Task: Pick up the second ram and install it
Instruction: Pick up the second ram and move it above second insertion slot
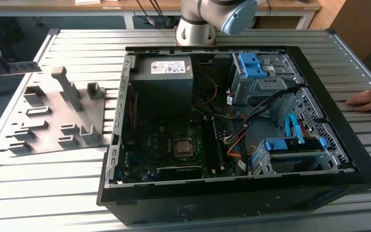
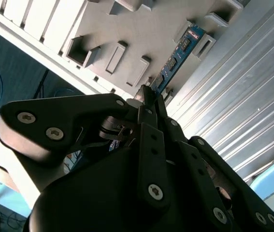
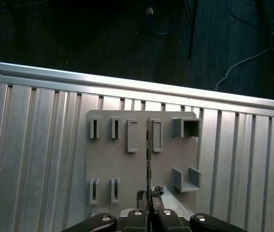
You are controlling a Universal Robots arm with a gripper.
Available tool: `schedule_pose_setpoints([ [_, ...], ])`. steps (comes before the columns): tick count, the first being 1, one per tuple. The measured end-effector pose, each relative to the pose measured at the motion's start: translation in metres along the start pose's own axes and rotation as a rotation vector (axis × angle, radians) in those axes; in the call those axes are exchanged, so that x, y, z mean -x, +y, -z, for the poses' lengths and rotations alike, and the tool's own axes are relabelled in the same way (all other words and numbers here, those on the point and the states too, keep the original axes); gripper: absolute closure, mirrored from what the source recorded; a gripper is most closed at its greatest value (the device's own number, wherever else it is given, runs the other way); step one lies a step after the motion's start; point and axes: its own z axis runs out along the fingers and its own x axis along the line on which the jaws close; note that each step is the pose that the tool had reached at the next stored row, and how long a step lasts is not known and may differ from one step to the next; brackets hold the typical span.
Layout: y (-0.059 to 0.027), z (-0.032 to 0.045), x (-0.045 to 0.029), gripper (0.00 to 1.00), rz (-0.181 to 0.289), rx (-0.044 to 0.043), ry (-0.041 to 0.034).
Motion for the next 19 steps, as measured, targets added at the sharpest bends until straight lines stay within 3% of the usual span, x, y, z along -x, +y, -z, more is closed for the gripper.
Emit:
schedule_pose_setpoints([
  [16,0.001,0.0388,0.006,0.86,0.001,-0.0029,-0.0332],
  [19,0.0011,0.0402,0.0062,0.86,0.002,-0.0036,-0.0395],
])
